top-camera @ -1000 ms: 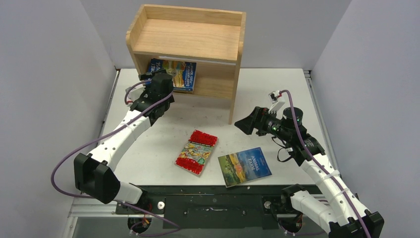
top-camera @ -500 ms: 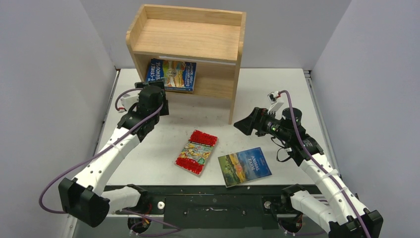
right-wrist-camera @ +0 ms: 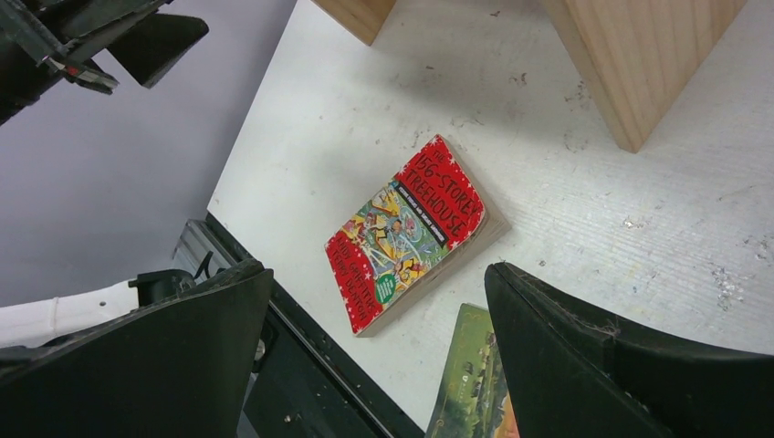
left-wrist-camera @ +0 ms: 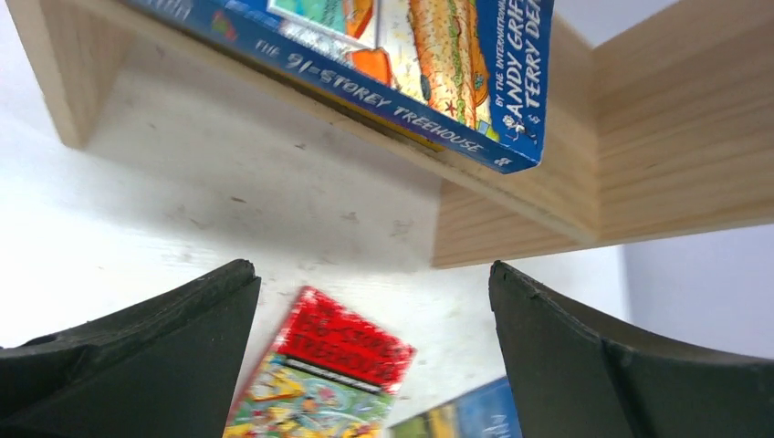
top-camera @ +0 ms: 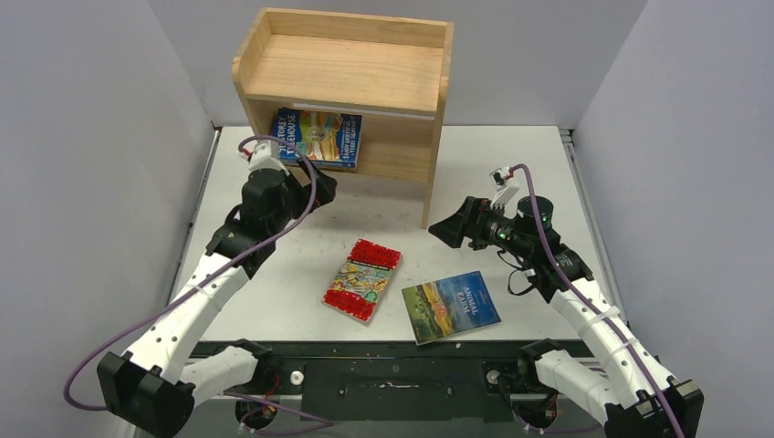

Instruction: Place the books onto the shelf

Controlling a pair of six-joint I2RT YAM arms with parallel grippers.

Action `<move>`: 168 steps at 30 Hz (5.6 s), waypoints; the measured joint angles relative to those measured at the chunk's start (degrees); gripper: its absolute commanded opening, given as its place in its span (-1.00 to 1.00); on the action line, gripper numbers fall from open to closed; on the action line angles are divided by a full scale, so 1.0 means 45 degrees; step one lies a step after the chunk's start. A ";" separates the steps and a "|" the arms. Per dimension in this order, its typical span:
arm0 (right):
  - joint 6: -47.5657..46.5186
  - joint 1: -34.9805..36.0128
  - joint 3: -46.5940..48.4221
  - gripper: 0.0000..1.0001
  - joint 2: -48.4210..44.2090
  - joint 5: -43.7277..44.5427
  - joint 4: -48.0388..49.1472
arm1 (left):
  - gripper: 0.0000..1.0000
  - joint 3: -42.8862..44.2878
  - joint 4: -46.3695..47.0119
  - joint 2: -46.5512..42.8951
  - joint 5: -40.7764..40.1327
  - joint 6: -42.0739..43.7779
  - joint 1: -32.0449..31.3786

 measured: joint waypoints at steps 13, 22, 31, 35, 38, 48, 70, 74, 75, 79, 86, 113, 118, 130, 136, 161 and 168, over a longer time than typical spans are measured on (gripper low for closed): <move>0.0000 0.0000 0.0000 0.80 0.0000 -0.0083 0.0049 | 0.93 0.2958 -0.2244 0.1642 0.0845 0.6271 0.0860; 0.0005 0.0000 0.0000 0.79 0.0000 -0.0083 0.0058 | 0.93 0.5032 -0.3750 0.3079 0.0685 0.6790 0.0967; 0.0000 0.0000 0.0000 0.79 0.0000 -0.0078 0.0053 | 0.93 0.5532 -0.4119 0.4260 -0.0350 0.6800 0.0806; 0.0000 0.0000 0.0000 0.79 0.0000 -0.0078 0.0053 | 1.00 0.5532 -0.3823 0.4274 -0.0738 0.6853 0.0782; 0.0000 0.0000 0.0000 0.79 0.0034 -0.0078 0.0053 | 0.79 0.5532 -0.3589 0.4371 -0.0874 0.6897 0.0782; -0.0024 0.0000 0.0000 0.80 0.0228 0.0005 0.0029 | 0.54 0.5508 -0.2628 0.4711 -0.0840 0.7169 0.0826; -0.0044 0.0000 0.0000 0.79 0.0228 0.0117 0.0015 | 0.50 0.5183 -0.1676 0.4945 -0.1049 0.7470 0.1161; -0.0044 0.0000 0.0000 0.79 0.0228 0.0117 0.0010 | 0.51 0.5124 -0.1671 0.4906 -0.1141 0.7543 0.1321; -0.0044 0.0000 0.0000 0.80 0.0228 0.0117 0.0010 | 0.50 0.5119 -0.1671 0.4891 -0.1166 0.7567 0.1370; -0.0044 0.0000 0.0000 0.79 0.0228 0.0117 0.0010 | 0.52 0.5119 -0.1666 0.4862 -0.1307 0.7567 0.1477; -0.0044 0.0000 0.0000 0.80 0.0228 0.0117 0.0000 | 0.53 0.5061 -0.1637 0.4590 -0.1511 0.7563 0.1724; -0.0151 -0.0015 0.0223 0.80 0.0505 0.3541 -0.2608 | 0.65 0.2871 -0.2283 0.1919 -0.2526 0.6824 -0.2992; 0.0267 -0.0165 -0.0136 0.79 0.0831 0.6805 -0.4901 | 0.76 0.0636 -0.2535 0.0223 -0.1637 0.5814 -0.3638; 0.3502 -0.0189 -0.2040 0.79 0.0515 0.8748 -0.7951 | 0.93 -0.3079 -0.1525 0.0296 0.1127 0.4129 -0.5615; 0.5406 -0.0189 -0.3546 0.80 0.0325 0.8539 -0.8325 | 0.93 -0.3079 -0.1268 0.0753 0.1409 0.4129 -0.5615; 0.3706 -0.1666 -0.1418 0.79 0.2239 0.5838 -0.2569 | 0.93 -0.2361 0.0442 0.2803 0.2841 0.4124 -0.5615; 0.5353 -0.0772 -0.5265 0.80 -0.0015 0.4070 -0.2939 | 0.93 -0.2152 0.1054 0.3643 0.2749 0.4129 -0.5600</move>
